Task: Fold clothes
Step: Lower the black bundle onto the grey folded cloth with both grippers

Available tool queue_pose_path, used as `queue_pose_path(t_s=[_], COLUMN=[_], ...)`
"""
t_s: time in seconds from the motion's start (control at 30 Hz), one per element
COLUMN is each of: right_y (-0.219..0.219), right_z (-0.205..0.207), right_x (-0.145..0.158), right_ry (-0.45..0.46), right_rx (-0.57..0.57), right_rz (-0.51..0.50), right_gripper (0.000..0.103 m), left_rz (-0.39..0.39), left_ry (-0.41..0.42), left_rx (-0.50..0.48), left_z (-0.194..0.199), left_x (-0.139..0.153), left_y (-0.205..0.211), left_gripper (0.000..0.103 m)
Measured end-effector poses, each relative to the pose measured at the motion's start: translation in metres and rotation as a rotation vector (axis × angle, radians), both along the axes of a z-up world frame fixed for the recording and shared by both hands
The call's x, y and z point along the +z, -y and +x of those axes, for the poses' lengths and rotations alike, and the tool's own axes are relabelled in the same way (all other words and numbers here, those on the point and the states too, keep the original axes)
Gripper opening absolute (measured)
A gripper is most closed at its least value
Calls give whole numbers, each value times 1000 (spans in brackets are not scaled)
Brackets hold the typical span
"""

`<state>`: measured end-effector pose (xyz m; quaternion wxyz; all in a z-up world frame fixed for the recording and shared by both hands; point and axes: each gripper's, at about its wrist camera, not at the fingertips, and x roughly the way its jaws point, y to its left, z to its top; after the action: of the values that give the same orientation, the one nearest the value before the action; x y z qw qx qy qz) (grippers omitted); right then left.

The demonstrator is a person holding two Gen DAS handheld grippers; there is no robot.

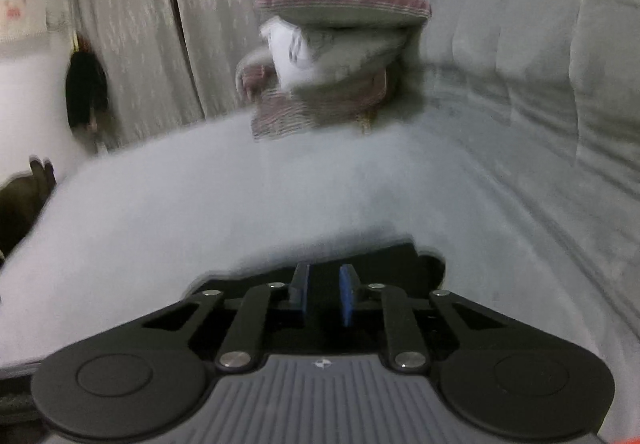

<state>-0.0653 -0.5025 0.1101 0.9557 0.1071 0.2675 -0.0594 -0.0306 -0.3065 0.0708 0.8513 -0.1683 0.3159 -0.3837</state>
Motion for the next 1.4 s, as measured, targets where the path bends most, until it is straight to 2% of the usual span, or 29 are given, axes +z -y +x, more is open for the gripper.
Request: queue_pose_path(t_s=[0.1,0.17,0.23,0.53,0.8,1.4], right_y=[5,11,14,19,19,11], right_z=[-8,-10,-12,-4,-7,-24], right_x=[-14,-20,-25,-33,-32,-22], right_ry=[-70,-99,-119,-138,-135,-146], right_rx=[-18,-23,-25,-33,-37,-65], right_rz=[22,37,38,45,59,28], right_gripper=[17,16,11,10,10,11], left_rz=[41,78,122,226,316,354], left_ry=[-33,-4,34,45,113,160], left_rx=[-21,-22,-28,-11,-10,-9], left_z=[0,-2,-6,-15,-23,-29], left_x=[-14,-22,-24,-24,-23,-26], left_y=[11,14,18,29,43,45], left_gripper=[40,40,40,40,41,42])
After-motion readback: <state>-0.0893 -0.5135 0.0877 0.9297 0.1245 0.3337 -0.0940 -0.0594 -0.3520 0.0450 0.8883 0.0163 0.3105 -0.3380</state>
